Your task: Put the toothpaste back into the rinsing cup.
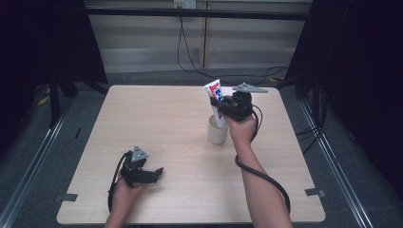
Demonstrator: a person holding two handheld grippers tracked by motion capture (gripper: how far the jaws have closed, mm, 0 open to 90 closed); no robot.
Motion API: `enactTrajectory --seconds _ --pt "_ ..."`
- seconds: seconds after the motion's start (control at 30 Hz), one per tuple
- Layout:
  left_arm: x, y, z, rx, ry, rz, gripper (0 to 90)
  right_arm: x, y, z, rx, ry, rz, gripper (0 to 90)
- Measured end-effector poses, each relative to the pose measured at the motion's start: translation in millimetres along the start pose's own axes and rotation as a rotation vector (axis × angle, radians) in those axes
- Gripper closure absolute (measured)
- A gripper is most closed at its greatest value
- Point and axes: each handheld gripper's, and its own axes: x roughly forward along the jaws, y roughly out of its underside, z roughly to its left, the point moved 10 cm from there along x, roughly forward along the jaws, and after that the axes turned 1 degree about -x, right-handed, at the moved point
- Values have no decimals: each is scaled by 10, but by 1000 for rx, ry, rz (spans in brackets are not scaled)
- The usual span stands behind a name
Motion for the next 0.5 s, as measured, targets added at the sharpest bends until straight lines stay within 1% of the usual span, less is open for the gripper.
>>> enactTrajectory --seconds 0.07,0.27,0.5 --pt "2 -2 -3 -3 1 -2 136 20 21 -4 9 3 2 667" --pt "2 -2 -3 -3 1 -2 137 59 65 -43 12 17 2 665" --pt "1 -2 -1 -2 -2 -2 136 111 164 -96 22 38 15 663"
